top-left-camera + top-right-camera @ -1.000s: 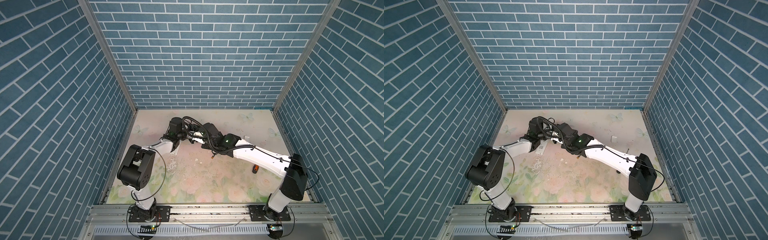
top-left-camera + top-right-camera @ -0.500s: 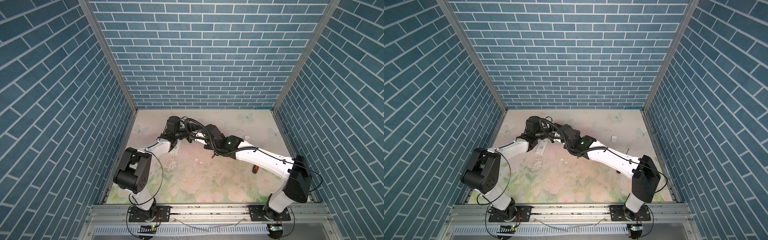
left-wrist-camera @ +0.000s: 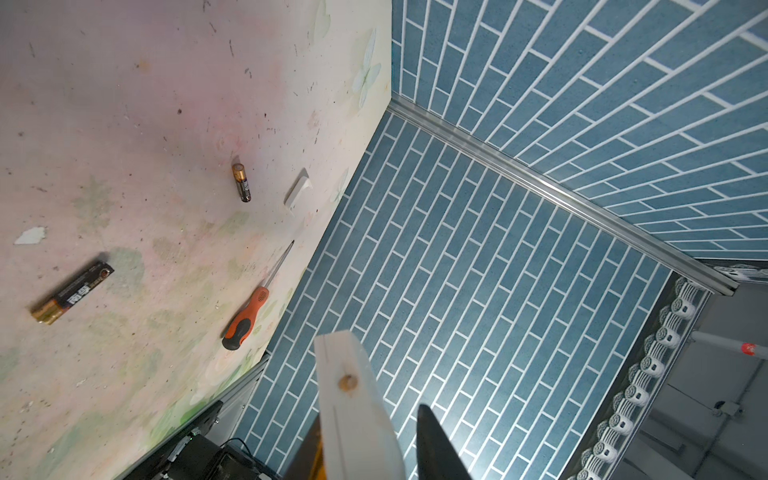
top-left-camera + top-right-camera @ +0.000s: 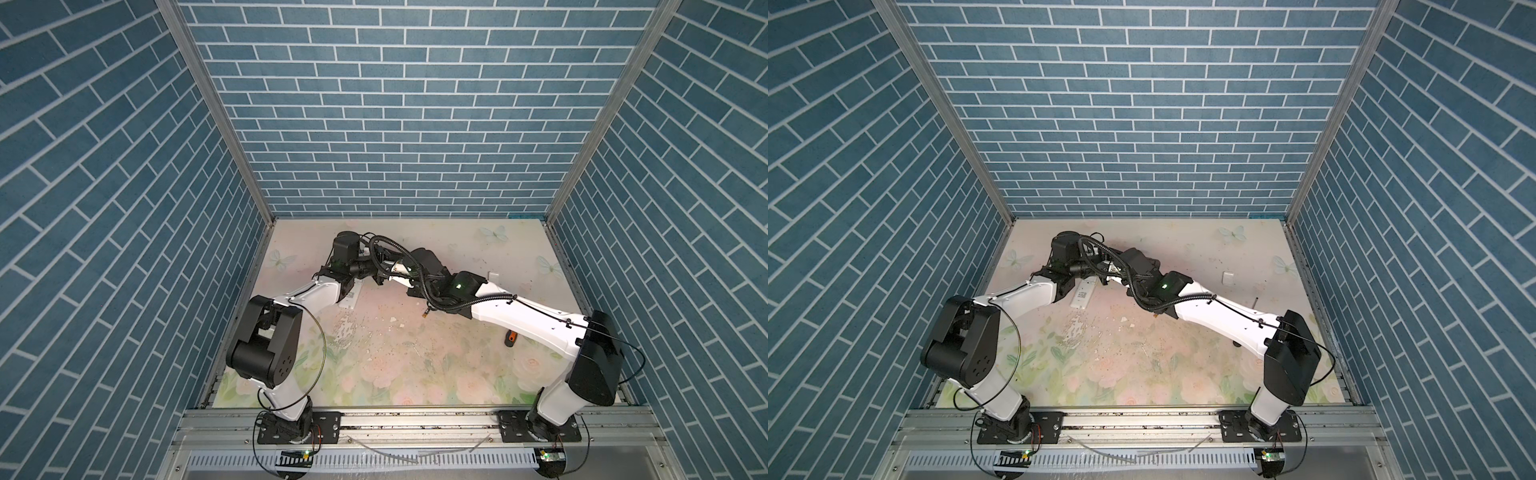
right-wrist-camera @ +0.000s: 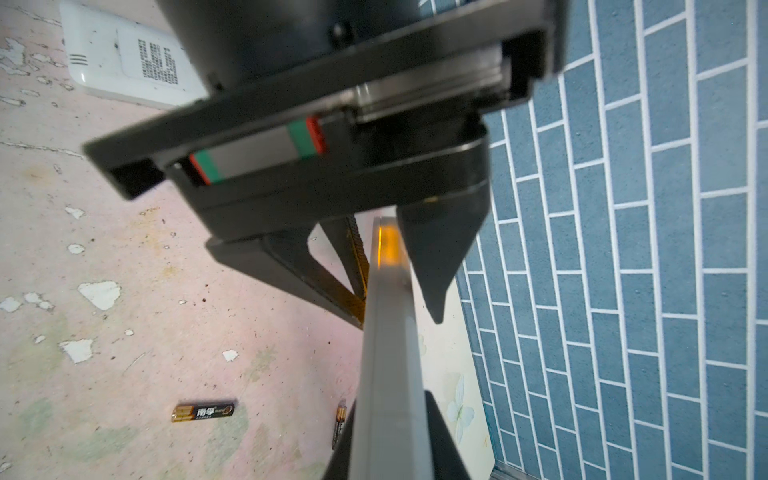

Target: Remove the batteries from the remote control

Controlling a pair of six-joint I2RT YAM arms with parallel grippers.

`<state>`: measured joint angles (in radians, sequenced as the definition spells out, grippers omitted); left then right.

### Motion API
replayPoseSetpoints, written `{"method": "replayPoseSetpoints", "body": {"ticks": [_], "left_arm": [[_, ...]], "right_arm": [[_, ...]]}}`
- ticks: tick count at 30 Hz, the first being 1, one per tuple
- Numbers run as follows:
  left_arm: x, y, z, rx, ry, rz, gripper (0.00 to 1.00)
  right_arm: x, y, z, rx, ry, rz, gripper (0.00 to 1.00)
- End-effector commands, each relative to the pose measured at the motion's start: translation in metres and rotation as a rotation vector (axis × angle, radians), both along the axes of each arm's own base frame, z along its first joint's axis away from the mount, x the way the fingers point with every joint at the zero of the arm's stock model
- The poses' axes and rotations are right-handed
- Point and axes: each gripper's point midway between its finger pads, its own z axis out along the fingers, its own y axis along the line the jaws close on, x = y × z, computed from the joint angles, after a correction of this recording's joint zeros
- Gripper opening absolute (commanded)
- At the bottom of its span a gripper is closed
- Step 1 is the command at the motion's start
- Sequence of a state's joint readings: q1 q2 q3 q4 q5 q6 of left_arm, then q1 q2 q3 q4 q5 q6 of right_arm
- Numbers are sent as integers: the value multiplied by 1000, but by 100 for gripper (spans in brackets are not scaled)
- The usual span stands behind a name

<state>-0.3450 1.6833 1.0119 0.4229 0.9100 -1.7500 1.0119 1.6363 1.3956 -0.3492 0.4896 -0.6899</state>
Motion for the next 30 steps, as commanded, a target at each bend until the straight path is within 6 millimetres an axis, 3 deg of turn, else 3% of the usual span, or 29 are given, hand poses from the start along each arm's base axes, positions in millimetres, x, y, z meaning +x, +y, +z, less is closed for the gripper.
{"method": "replayPoseSetpoints", "body": {"ticks": [1, 4, 15, 17, 25, 30], "left_arm": [[10, -1, 24, -25, -81, 2, 30], [11, -2, 26, -33, -86, 4, 28], [16, -3, 35, -66, -107, 17, 1], [18, -3, 39, -78, -116, 23, 0], [26, -2, 43, -101, -133, 41, 0], [33, 0, 49, -130, -144, 58, 0]], "right_arm": [[-1, 15, 12, 17, -27, 46, 0], [-1, 18, 12, 13, -34, 53, 0], [-2, 24, 15, 7, -78, 59, 6], [-2, 24, 14, 11, -83, 58, 8], [0, 23, 14, 7, -103, 38, 41], [0, 20, 16, 20, -115, 29, 55]]}}
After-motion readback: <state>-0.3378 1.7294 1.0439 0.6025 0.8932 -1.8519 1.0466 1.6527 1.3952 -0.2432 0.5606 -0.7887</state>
